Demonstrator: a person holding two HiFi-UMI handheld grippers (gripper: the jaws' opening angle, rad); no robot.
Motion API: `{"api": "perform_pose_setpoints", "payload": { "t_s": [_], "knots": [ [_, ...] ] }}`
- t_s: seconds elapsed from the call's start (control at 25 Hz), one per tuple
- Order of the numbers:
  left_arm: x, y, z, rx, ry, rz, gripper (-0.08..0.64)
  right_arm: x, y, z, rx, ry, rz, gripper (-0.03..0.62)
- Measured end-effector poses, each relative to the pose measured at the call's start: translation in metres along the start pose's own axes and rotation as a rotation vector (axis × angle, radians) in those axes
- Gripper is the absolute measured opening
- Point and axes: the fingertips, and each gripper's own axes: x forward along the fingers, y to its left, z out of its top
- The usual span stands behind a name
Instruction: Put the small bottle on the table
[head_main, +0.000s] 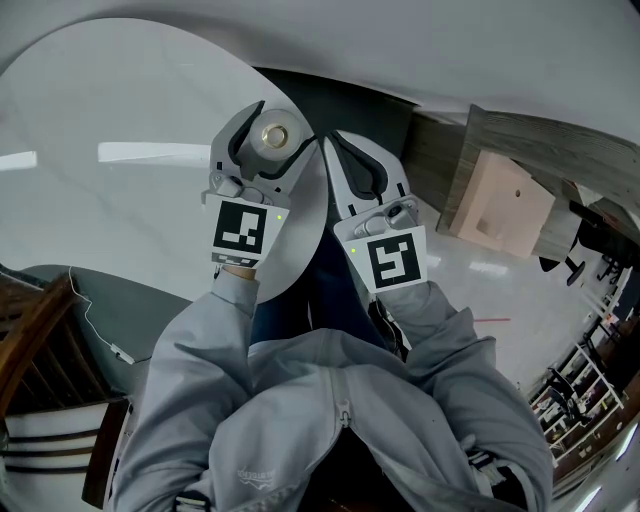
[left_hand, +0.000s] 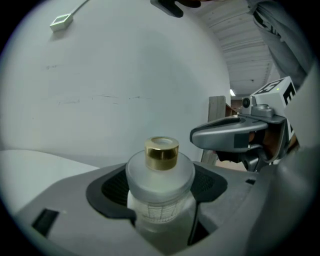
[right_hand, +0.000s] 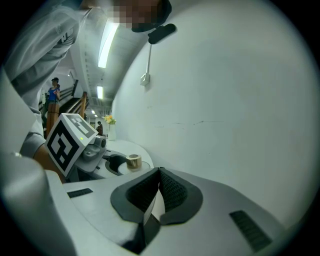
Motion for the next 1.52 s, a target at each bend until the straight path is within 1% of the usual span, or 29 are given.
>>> {"api": "perform_pose_setpoints", "payload": {
  "t_s": [0.16,0.32,0.36,0.44,0.56,0.68,0.8,0.84,0.96,1.04,1.2,1.32,1.4,1.52],
  "knots": [
    [0.000,0.000,0.000,0.007,0.006,-0.004,0.336,-0.004,0.002,0.006,-0.013,-0.005,0.005,0.026],
    [-0.007,0.002,0.002,0.037,0.029,0.028,0.346,-0.011,0.004,0.020,-0.022,-0.020,-0.002,0.026],
    [-0.011,0.001,0.002,0.031,0.034,0.035,0.350,-0.016,0.006,0.025,-0.023,-0.023,-0.004,0.026],
    [-0.023,0.000,0.002,-0.005,0.039,0.043,0.350,-0.025,0.009,0.037,-0.026,-0.033,-0.011,0.026],
    [-0.043,0.001,0.010,-0.047,0.029,0.058,0.350,-0.036,0.012,0.058,-0.046,-0.060,-0.015,0.026],
    [-0.067,-0.003,0.022,-0.080,0.006,0.082,0.350,-0.047,0.018,0.077,-0.062,-0.085,-0.010,0.026],
    [-0.094,-0.009,0.040,-0.106,-0.038,0.114,0.348,-0.060,0.028,0.097,-0.083,-0.106,-0.003,0.026],
    [-0.102,-0.010,0.048,-0.108,-0.058,0.123,0.335,-0.063,0.032,0.103,-0.093,-0.110,-0.001,0.026],
    [-0.127,-0.016,0.076,-0.092,-0.118,0.145,0.213,-0.074,0.041,0.124,-0.112,-0.136,-0.003,0.026],
    [-0.143,-0.019,0.095,-0.078,-0.152,0.159,0.146,-0.082,0.047,0.138,-0.120,-0.158,-0.003,0.026],
    [-0.172,-0.026,0.138,-0.052,-0.232,0.189,0.046,-0.097,0.056,0.168,-0.130,-0.201,-0.006,0.026],
    [-0.193,-0.037,0.167,-0.052,-0.276,0.201,0.027,-0.111,0.060,0.187,-0.146,-0.215,-0.008,0.026],
    [-0.208,-0.042,0.183,-0.049,-0.289,0.229,0.009,-0.119,0.060,0.196,-0.145,-0.216,-0.015,0.026],
    [-0.229,-0.047,0.197,-0.054,-0.296,0.277,0.008,-0.132,0.058,0.208,-0.124,-0.221,-0.040,0.026]
  ]
}}
